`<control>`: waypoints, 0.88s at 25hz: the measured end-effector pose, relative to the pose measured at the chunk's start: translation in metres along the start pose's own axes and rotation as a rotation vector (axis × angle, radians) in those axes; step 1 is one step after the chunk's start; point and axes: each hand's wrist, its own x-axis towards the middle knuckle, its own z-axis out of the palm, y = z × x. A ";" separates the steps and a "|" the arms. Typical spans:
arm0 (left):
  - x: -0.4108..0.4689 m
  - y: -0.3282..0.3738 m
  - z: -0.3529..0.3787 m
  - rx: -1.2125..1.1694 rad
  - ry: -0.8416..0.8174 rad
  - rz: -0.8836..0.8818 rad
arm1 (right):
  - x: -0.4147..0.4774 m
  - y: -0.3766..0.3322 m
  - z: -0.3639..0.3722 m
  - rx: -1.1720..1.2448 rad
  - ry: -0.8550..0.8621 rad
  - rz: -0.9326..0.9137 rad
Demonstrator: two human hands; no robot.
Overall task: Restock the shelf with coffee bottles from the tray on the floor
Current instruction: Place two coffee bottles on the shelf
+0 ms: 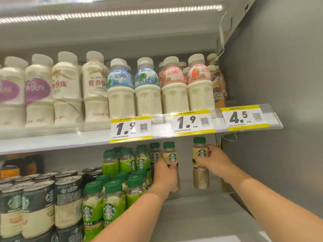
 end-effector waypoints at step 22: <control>0.020 -0.050 0.025 0.294 0.261 -0.074 | 0.019 0.060 0.056 -0.081 -0.198 0.065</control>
